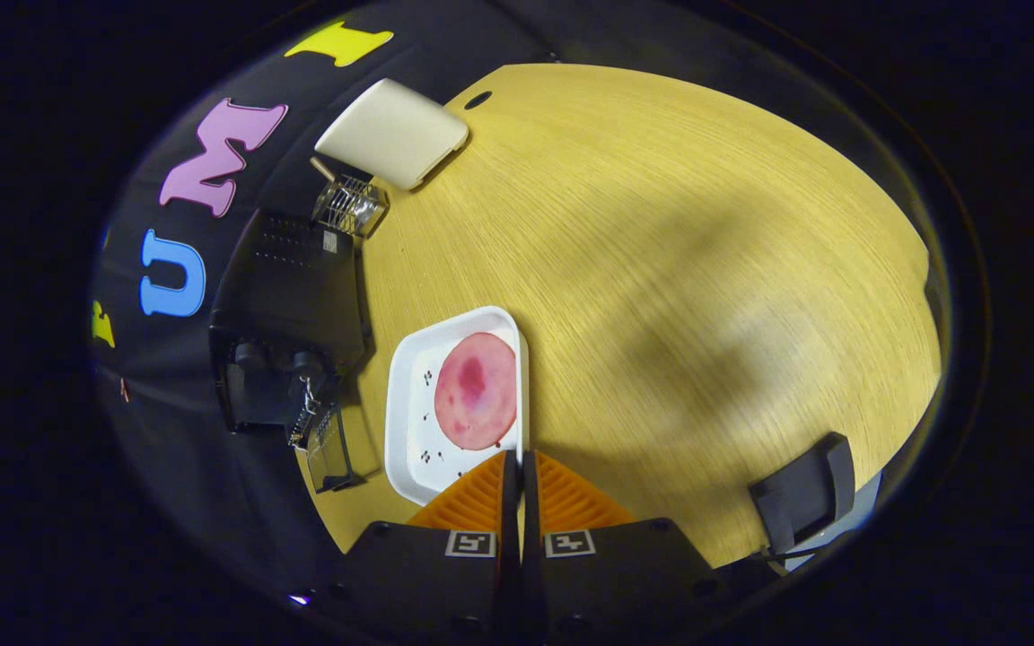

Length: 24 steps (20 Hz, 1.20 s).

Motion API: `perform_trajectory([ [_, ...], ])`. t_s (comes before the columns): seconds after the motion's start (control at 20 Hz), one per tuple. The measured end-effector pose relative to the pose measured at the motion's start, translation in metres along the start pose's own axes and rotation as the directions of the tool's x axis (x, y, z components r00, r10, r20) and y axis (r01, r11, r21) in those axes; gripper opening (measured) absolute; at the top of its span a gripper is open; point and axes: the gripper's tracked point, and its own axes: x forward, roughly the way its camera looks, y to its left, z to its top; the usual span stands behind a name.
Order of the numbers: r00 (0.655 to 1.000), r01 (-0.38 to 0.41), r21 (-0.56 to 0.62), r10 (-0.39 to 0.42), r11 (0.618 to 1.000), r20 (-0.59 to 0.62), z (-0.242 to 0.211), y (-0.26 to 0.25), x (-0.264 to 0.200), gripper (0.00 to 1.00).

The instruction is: Open the toaster oven, put the food inside, and close the toaster oven door.

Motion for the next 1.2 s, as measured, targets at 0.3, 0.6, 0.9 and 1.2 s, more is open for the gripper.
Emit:
perform_trajectory([
  [0.3, 0.997, -0.035, 0.098, 0.028, 0.995, 0.071, -0.017, 0.004, -0.028, 0.05],
  [0.6, 0.989, -0.086, 0.162, 0.065, 0.983, 0.131, -0.042, 0.016, -0.055, 0.05],
  [0.9, 0.982, -0.173, 0.124, 0.161, 0.977, 0.101, -0.076, 0.075, -0.064, 0.05],
  [1.2, 0.97, -0.24, 0.045, 0.238, 0.97, 0.058, -0.105, 0.139, -0.052, 0.05],
])
